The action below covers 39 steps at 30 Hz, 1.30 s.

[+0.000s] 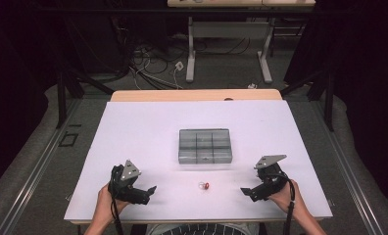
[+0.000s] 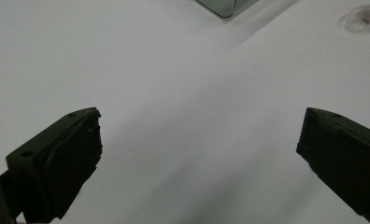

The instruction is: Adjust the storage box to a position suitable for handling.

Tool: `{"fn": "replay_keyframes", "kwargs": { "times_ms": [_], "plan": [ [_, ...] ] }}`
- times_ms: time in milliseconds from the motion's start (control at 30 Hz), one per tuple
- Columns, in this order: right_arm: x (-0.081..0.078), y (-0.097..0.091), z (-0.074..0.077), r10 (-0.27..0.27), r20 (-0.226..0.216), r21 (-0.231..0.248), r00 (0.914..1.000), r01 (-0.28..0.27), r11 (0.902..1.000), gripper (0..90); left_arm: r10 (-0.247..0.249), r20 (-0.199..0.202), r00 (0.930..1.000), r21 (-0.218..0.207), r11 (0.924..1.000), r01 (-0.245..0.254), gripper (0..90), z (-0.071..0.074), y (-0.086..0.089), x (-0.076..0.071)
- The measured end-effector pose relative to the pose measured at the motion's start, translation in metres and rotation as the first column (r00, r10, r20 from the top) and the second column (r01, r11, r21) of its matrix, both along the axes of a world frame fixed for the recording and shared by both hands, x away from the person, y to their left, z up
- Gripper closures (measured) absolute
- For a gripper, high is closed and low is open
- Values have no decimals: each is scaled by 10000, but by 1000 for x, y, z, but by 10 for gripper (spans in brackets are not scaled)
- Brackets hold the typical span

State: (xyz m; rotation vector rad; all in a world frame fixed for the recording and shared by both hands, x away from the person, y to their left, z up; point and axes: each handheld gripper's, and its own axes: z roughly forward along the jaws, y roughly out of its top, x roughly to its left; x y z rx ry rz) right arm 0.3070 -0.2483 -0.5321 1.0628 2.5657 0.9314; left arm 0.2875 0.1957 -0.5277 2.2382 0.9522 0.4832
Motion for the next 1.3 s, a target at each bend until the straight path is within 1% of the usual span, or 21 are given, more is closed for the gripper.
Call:
{"fn": "replay_keyframes", "kwargs": {
  "times_ms": [300, 333, 467, 567, 633, 667, 700, 733, 767, 800, 833, 867, 900, 933, 967, 1000, 1033, 1100, 1167, 1200, 1300],
  "plan": [
    [6, 4, 3, 111, 92, 5, 9999, -111, 9999, 0, 15, -67, 10000, -61, 10000, -15, 0, -1, -1, 1],
    [9, 6, 4, 115, -100, 14, 9999, -115, 9999, 0, 11, -55, 10000, -43, 10000, -11, 0, -1, -2, 1],
    [16, 8, 3, 108, 160, 241, 9998, -112, 9996, 2, -13, -67, 10000, -91, 10000, 13, 0, -2, -2, 1],
    [24, 8, 4, -13, 167, 356, 9999, 7, 9994, 59, -12, -88, 10000, -85, 10000, 11, 0, -2, -2, 1],
    [32, 9, 4, -124, 216, 413, 9997, 115, 9991, 153, 15, -89, 10000, -80, 10000, -15, 0, -2, -1, 1],
    [32, 9, 4, -124, 216, 413, 9997, 115, 9991, 153, 15, -89, 10000, -80, 10000, -15, 0, -2, -1, 1],
    [36, 11, 4, -152, 373, 537, 9992, 132, 9985, 233, 51, -108, 9999, -111, 9999, -52, 0, -2, -1, 0],
    [36, 11, 4, -152, 373, 537, 9992, 132, 9985, 233, 51, -108, 9999, -111, 9999, -52, 0, -2, -1, 0],
    [40, 12, 5, -245, 444, 530, 9987, 221, 9984, 307, 49, -104, 9999, -109, 9999, -50, 0, -2, -1, 0],
    [40, 12, 5, -245, 444, 530, 9987, 221, 9984, 307, 29, -77, 10000, -140, 9999, -30, 0, -2, -1, 0],
    [43, 13, 6, -339, 462, 583, 9984, 312, 9978, 417, 36, -84, 10000, -128, 9999, -37, 0, -2, -1, 0],
    [43, 13, 6, -339, 462, 583, 9984, 312, 9978, 417, 36, -84, 10000, -128, 9999, -37, 0, -2, -1, 0],
    [46, 14, 7, -434, 570, 575, 9974, 401, 9975, 519, 35, -69, 10000, -133, 9999, -36, 0, -2, -1, 0],
    [46, 14, 7, -434, 570, 575, 9974, 401, 9975, 519, 35, -69, 10000, -133, 9999, -36, 0, -2, -1, 0],
    [50, 15, 6, -620, 789, 854, 9950, 552, 9948, 625, 37, -68, 10000, -135, 9999, -38, 0, -2, -1, 0],
    [50, 15, 6, -620, 789, 854, 9950, 552, 9948, 625, -16, -156, 9999, -88, 10000, 15, 0, -1, -1, 1],
    [53, 15, 7, -712, 651, 659, 9953, 669, 9956, 712, 50, -44, 10000, -139, 9999, -50, 0, -2, -1, 0],
    [55, 15, 7, -826, 655, 720, 9944, 779, 9944, 746, 67, -24, 10000, -133, 9999, -67, 0, -2, -1, 0],
    [62, 16, 5, -876, 728, 914, 9935, 808, 9925, 831, 77, -21, 10000, -109, 9999, -77, 0, -2, -1, 0],
    [64, 17, 6, -919, 563, 757, 9942, 875, 9933, 851, 77, -21, 10000, -109, 9999, -77, 0, -2, -1, 0],
    [68, 20, 4, -1034, 572, 730, 9930, 992, 9924, 890, 96, -6, 10000, -87, 9999, -96, 0, -2, 0, 0]
  ]
}}
